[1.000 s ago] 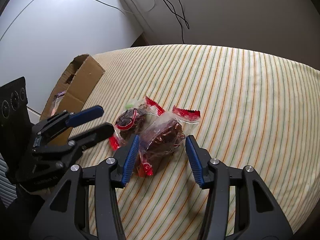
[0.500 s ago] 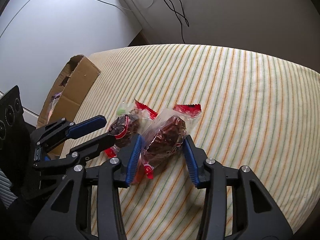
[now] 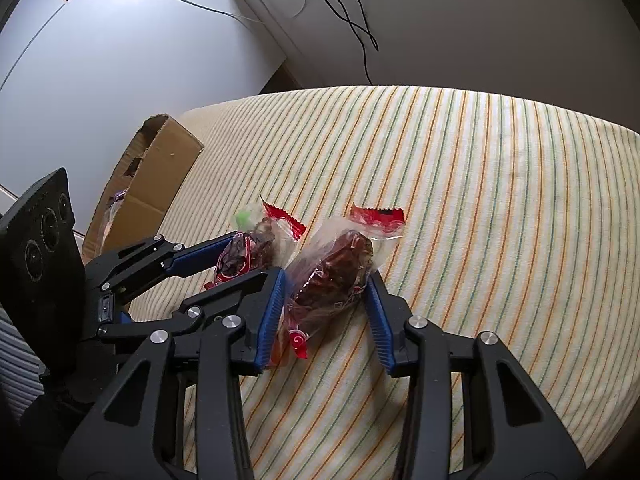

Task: Organize snacks
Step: 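Grasp a red-wrapped cake with each gripper and lift them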

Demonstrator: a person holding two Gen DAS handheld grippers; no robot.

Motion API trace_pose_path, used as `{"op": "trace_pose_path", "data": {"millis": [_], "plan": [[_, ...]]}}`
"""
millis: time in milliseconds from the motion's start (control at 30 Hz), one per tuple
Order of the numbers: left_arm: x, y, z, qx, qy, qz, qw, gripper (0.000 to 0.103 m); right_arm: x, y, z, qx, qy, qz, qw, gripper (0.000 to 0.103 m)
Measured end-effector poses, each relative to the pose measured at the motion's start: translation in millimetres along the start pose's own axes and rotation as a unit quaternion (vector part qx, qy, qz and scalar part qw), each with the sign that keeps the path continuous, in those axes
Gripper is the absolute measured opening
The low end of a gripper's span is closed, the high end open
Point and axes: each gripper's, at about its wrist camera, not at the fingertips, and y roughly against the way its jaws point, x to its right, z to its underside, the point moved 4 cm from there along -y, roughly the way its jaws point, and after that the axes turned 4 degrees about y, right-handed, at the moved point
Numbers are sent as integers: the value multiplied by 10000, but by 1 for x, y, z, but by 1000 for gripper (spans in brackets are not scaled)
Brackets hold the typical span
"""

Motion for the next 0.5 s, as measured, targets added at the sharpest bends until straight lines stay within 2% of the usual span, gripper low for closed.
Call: {"op": "trace_pose_path", "data": {"millis": [367,500], "plan": [[-9,44,4,382,228,234,9987,33,-5,31,10,318,-22,147,9994,40],[-16,67,4,608,282,203,9975,33,-11,49,11,486,50,232,9985,40]]}}
